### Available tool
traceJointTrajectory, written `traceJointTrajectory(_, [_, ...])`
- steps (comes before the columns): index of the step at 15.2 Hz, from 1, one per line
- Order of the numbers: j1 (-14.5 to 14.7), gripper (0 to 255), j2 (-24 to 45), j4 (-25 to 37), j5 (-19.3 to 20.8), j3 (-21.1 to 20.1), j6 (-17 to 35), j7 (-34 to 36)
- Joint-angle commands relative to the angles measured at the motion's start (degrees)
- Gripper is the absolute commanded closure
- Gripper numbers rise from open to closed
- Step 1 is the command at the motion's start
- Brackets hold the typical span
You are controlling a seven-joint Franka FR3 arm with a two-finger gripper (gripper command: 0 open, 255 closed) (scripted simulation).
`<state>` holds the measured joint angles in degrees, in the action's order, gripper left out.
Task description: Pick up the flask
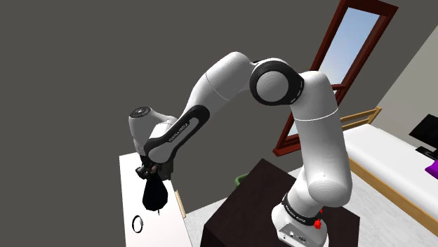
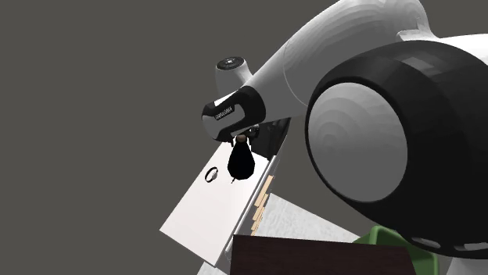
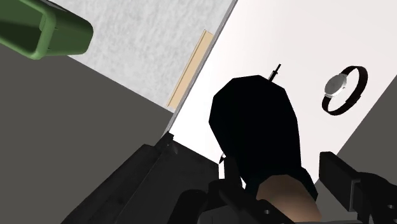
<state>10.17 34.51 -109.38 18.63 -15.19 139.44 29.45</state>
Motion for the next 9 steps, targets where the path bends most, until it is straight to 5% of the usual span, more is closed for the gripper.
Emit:
traceJointTrajectory(1, [0.0,255,0.1,-0.1,0.0,0.0,0.0,0.0])
traceJointTrajectory(9, [-0.9,255,-4.1,-0.7,-1.7,-1.3,-3.5,-1.2])
